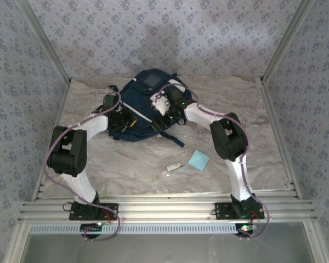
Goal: Pack books, pencil case, and school supplies into a backpack
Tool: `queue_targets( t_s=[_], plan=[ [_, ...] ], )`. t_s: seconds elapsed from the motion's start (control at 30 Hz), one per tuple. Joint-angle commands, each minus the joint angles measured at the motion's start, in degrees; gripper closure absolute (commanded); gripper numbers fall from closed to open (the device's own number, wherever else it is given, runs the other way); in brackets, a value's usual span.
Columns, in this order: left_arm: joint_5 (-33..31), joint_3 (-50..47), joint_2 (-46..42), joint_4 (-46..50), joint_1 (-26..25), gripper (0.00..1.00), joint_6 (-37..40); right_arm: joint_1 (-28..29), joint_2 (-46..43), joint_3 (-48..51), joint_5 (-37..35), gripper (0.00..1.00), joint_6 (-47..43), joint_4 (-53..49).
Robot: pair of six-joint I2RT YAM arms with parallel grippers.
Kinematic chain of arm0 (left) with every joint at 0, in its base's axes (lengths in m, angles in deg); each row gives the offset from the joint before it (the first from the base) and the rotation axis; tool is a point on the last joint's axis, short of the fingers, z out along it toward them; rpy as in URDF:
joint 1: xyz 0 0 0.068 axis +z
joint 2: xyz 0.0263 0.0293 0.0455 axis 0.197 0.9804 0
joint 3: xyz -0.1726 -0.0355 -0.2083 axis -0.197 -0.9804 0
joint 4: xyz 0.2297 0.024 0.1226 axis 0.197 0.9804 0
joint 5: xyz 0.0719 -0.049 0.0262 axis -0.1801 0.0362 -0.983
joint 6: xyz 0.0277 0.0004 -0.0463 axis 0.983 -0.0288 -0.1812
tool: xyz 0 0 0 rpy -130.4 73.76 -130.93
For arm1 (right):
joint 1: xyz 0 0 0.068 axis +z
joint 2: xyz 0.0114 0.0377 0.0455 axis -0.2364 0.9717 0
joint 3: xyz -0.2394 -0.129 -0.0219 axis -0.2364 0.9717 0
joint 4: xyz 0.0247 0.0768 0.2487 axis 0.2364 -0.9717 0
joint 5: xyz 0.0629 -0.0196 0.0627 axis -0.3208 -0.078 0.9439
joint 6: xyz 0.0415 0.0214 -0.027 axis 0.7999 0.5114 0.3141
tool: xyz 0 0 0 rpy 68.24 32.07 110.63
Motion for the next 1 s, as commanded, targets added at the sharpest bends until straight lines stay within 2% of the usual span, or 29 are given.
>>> queue_targets(
  t_s=[0.0, 0.2, 0.33, 0.43, 0.53, 0.67, 0.83, 0.97],
  plan=[
    [3.6, 1.7, -2.5, -3.2, -0.5, 1.00, -0.9, -0.7, -0.8, -1.8, 2.2, 0.33, -4.9, 1.1],
    [4.2, 1.1, -2.9, -3.5, 0.2, 1.00, -1.5, -2.7, 0.1, -4.2, 4.8, 0.29, -3.8, 2.1],
    [4.8, 1.2, -3.2, -3.8, 0.2, 1.00, -2.0, -2.9, 1.9, -5.6, 7.5, 0.28, 0.5, 4.4],
    [5.4, 1.0, -3.3, -4.9, 0.2, 1.00, -3.0, -2.8, 3.5, -7.2, 13.6, 0.25, 5.2, 4.6],
    [5.3, 0.6, -3.5, -6.1, 0.1, 1.00, -3.9, -2.1, 2.6, -6.0, 17.9, 0.26, 8.7, 6.5],
    [5.9, -0.2, -3.4, -9.2, 0.0, 1.00, -6.2, -0.8, 1.1, -3.7, 18.0, 0.28, 7.4, 5.2],
    [5.7, 0.3, -3.2, -10.1, -0.4, 1.00, -7.1, -0.5, 0.0, -2.8, 23.2, 0.31, 11.7, 3.3],
    [4.7, 0.1, -3.4, -10.8, -0.5, 1.00, -7.9, 0.6, -3.1, 1.4, 23.3, 0.33, 12.5, 4.2]
  ],
)
